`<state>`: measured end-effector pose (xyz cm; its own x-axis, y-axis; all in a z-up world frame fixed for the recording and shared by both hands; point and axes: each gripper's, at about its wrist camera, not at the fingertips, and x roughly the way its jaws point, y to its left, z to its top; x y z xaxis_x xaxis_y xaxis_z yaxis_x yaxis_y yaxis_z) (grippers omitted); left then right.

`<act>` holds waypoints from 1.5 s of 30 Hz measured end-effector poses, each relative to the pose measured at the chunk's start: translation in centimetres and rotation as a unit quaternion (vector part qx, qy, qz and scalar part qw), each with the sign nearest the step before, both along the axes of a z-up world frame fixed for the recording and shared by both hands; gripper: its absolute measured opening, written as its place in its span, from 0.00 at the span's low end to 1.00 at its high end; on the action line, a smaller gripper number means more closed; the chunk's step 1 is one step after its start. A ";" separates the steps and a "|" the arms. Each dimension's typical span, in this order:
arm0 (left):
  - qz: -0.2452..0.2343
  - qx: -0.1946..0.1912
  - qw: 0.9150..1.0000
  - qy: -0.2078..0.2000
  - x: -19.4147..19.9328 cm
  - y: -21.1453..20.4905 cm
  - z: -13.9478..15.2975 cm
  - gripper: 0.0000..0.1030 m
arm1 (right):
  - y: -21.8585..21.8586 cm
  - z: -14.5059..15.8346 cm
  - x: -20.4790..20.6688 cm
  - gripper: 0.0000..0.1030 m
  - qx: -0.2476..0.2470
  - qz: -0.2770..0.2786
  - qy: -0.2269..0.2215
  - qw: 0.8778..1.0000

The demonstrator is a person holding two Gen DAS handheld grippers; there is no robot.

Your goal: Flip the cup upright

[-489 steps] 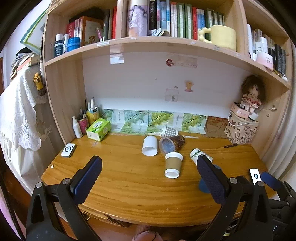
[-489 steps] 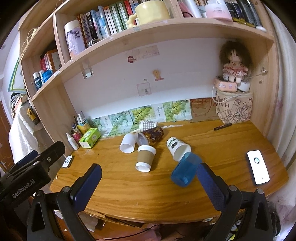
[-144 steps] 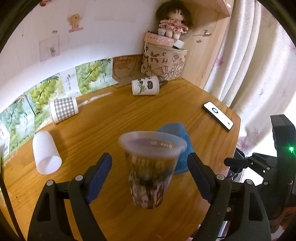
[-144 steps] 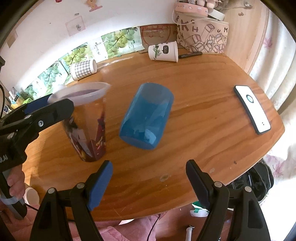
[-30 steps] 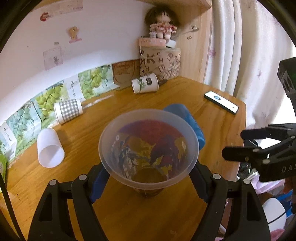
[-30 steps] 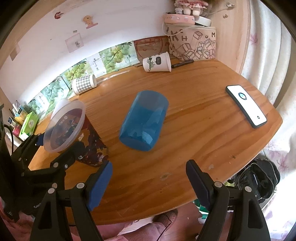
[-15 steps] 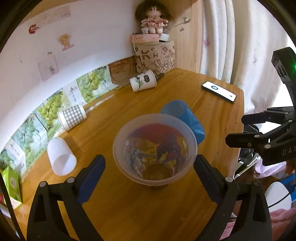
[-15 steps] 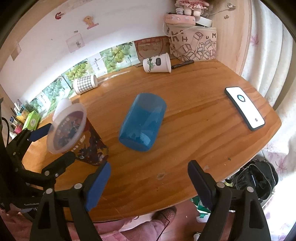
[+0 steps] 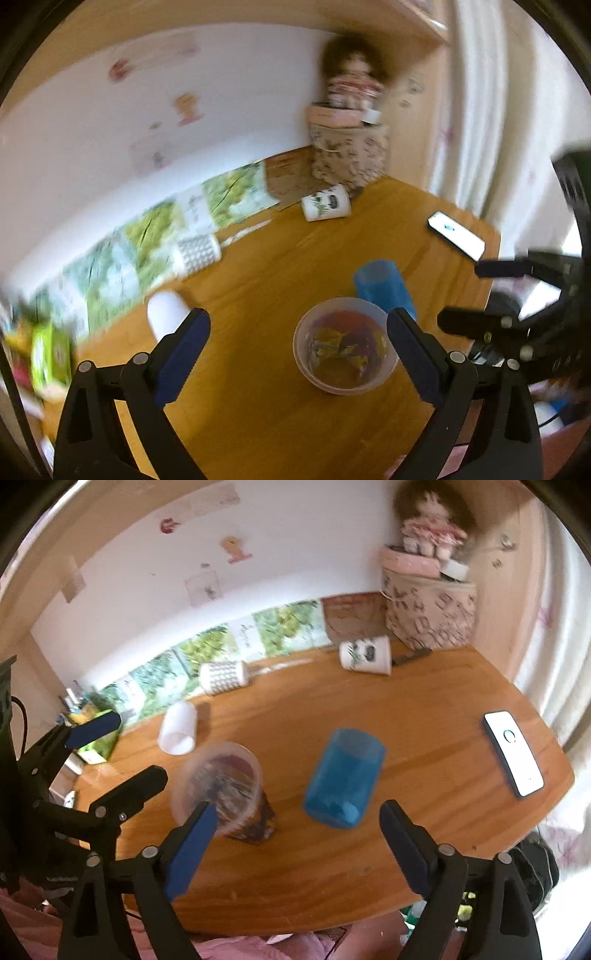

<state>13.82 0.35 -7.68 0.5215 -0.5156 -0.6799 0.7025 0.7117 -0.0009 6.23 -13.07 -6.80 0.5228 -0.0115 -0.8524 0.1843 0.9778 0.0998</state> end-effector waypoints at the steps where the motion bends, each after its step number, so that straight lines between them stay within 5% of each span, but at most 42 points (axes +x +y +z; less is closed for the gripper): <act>1: 0.019 -0.003 1.000 0.009 0.2 0.3 0.3 0.95 | 0.2 0.5 0.2 0.93 -0.001 0.009 -0.005 1.000; 6: 0.140 0.035 0.989 -0.026 -0.2 2.0 1.7 0.95 | 1.5 2.7 0.6 0.97 -0.006 0.051 -0.026 0.998; 12: 0.218 0.032 0.973 -0.061 -0.6 4.5 2.9 0.95 | 3.5 4.4 1.2 0.98 0.027 0.087 -0.038 0.995; 20: 0.288 0.028 0.957 -0.001 -0.3 6.1 3.5 0.95 | 4.3 5.6 1.5 0.98 0.031 0.094 -0.043 0.994; 22: 0.301 0.029 0.953 0.028 0.0 6.4 3.0 0.95 | 4.4 5.8 1.4 0.98 0.016 0.092 -0.046 0.995; 32: 0.339 0.043 0.940 0.024 -0.7 6.9 2.6 0.95 | 5.2 5.8 1.1 0.98 -0.008 0.087 -0.048 0.995; 45: 0.339 0.054 0.939 0.010 -1.4 6.4 2.6 0.95 | 5.3 5.8 1.1 0.98 -0.023 0.075 -0.059 0.995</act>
<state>12.38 6.72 -5.11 0.6914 0.0024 -0.7225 0.0894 0.9920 0.0889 7.38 -7.78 -0.96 0.6188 0.0369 -0.7847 0.0247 0.9975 0.0664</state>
